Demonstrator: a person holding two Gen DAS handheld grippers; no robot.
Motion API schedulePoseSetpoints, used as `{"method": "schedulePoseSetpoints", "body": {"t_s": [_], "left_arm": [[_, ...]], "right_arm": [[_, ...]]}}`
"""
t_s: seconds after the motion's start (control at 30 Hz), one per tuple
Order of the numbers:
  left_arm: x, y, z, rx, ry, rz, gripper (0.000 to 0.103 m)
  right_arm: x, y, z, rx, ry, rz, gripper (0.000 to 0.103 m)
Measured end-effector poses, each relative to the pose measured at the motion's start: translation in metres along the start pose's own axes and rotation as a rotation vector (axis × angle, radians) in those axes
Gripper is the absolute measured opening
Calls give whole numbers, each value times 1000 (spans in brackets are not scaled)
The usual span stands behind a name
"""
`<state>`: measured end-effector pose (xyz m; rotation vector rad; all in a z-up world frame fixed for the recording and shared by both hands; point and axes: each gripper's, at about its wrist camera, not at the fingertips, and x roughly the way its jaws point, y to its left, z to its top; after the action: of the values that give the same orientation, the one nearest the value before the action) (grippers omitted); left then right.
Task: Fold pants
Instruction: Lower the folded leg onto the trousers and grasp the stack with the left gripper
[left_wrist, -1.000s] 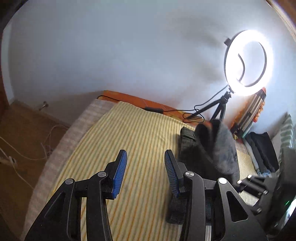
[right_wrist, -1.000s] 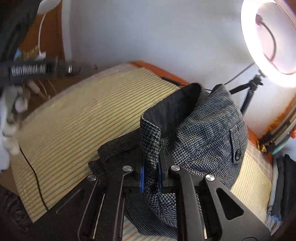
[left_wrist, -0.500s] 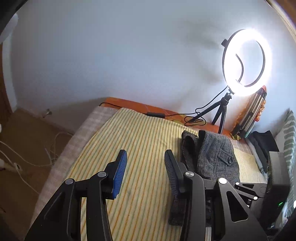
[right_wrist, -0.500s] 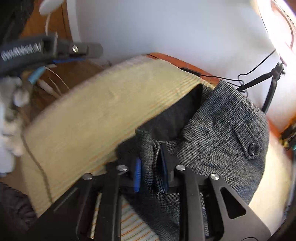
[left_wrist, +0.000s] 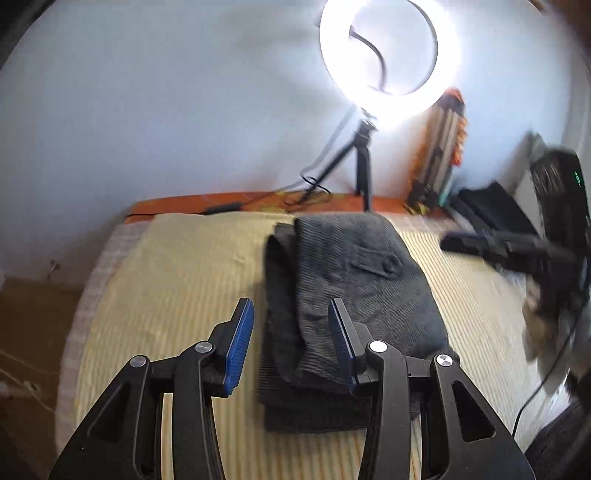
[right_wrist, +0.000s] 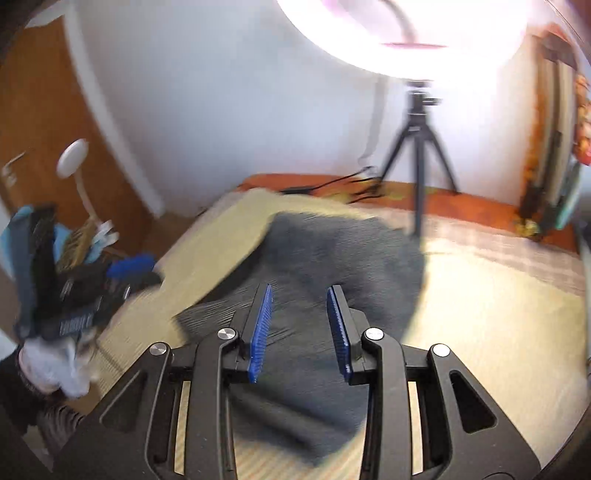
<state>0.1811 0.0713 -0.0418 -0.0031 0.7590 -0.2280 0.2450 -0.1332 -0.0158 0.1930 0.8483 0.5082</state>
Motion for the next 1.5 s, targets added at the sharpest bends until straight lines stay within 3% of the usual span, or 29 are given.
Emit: {"method": "schedulePoseSetpoints", "body": {"t_s": [0.27,0.73,0.97,1.03,1.07,1.13,1.17,1.3,1.5], "left_arm": [[32,-29,-13,96,78,-15,40],[66,-10,-35,78,210,-21,40],[64,5,-34,1,223,-51,43],[56,9,-30,-23,215,-59,51],[52,12,-29,-36,212,-60,52],[41,19,-26,-82,212,-58,59],[36,24,-26,-112,216,-64,61],[26,49,-26,-264,238,-98,67],[33,53,-46,-428,325,-181,68]], "right_arm": [[44,-37,31,-2,34,-28,32],[132,-73,44,65,174,-71,32],[141,-70,44,64,208,-91,32],[132,-72,46,66,200,-86,32],[126,-74,47,77,192,-82,34],[111,-79,46,105,169,-87,60],[105,-82,45,114,160,-79,64],[88,-100,36,175,156,-44,69],[87,-131,16,322,208,95,70]]}}
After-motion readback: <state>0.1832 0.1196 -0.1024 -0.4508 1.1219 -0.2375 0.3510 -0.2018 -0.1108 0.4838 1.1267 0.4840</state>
